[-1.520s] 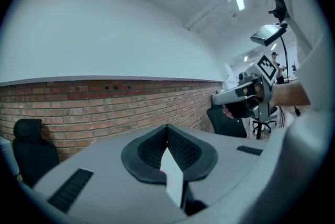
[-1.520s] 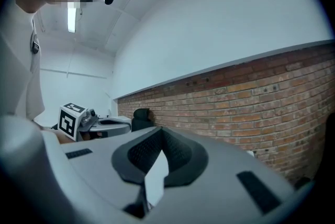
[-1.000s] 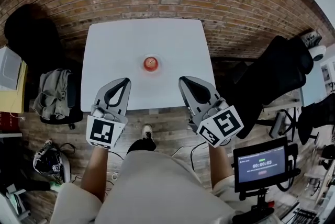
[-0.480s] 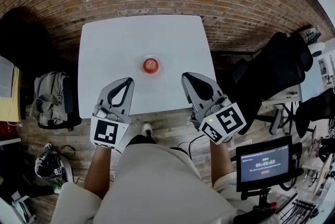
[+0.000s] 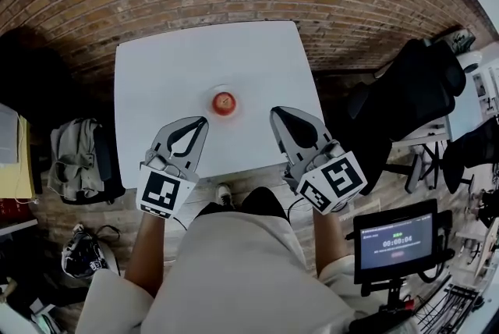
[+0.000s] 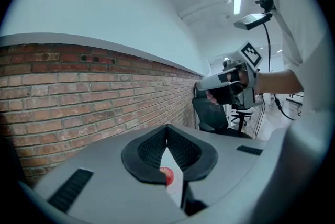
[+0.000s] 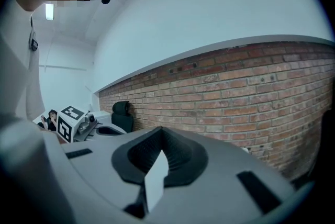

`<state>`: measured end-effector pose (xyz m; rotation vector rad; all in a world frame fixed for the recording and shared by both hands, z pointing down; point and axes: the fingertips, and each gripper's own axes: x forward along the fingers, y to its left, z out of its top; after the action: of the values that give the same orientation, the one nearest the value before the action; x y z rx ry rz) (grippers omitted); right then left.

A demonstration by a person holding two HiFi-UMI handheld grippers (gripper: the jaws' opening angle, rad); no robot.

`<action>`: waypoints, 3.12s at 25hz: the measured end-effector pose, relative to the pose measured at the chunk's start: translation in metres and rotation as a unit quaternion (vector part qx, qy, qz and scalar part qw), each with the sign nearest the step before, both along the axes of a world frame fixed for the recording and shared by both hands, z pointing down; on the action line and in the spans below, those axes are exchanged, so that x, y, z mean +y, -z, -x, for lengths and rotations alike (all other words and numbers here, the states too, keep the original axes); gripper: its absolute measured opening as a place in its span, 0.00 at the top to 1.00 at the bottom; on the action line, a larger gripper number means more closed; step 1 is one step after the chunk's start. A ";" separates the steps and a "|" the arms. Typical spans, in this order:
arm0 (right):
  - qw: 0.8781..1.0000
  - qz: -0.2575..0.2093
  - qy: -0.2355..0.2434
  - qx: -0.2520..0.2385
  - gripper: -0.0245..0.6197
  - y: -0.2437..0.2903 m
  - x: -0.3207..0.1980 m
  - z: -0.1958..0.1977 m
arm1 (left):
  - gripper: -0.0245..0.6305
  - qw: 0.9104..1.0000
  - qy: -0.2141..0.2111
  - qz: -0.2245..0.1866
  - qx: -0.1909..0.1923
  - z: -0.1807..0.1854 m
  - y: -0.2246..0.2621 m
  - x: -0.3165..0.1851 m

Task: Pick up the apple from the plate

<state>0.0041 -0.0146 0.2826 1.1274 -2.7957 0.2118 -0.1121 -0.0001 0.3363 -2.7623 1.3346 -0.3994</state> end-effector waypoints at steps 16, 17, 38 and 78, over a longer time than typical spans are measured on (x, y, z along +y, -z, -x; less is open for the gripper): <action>1.000 0.023 0.014 -0.006 0.96 -0.022 -0.028 -0.010 | 0.90 0.999 -0.015 0.042 -0.028 -0.020 -0.020 -0.037; 1.000 0.025 0.015 -0.007 0.96 -0.023 -0.033 -0.010 | 0.89 0.998 -0.013 0.046 -0.031 -0.021 -0.023 -0.041; 0.998 0.065 0.020 -0.009 0.96 -0.065 -0.077 -0.006 | 0.60 0.982 -0.052 0.154 -0.101 -0.034 -0.120 -0.079; 0.989 0.142 -0.012 0.037 0.96 -0.136 -0.087 -0.018 | 0.45 0.942 -0.098 0.271 -0.170 -0.042 -0.249 -0.114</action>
<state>0.0224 -0.1020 0.4189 1.0763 -2.5830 0.5380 -0.0703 -0.1140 0.5853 -2.9857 0.9637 -1.3339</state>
